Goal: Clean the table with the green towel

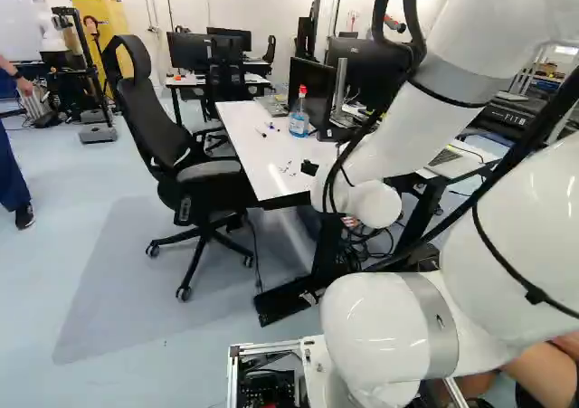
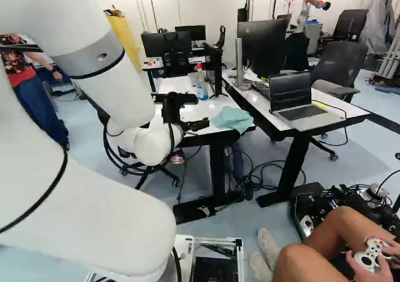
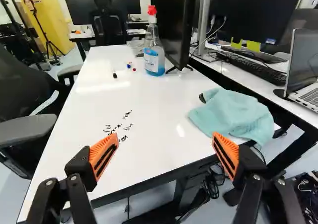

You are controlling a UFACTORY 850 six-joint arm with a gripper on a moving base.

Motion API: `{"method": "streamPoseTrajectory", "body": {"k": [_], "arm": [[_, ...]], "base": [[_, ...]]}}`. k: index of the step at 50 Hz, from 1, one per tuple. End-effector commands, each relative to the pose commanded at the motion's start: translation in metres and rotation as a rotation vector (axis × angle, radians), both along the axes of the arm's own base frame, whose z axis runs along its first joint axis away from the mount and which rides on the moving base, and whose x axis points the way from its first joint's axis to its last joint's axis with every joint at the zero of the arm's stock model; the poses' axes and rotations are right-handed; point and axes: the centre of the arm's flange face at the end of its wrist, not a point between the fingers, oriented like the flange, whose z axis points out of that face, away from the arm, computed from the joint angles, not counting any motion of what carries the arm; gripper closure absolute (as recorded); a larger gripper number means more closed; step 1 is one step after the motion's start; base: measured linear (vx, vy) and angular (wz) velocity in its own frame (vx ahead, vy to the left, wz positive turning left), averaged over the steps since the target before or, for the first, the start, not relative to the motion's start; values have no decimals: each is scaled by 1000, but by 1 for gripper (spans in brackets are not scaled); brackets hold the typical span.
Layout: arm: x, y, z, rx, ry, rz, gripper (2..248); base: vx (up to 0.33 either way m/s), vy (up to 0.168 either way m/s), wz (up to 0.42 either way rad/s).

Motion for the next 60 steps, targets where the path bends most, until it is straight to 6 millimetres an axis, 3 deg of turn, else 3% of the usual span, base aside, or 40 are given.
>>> {"method": "streamPoseTrajectory", "body": {"k": [31,60], "arm": [[27,-40,29,-7,-41,-111,3],[59,-83,25,8,41,-202,3]], "base": [[0,0,0],[0,0,0]]}}
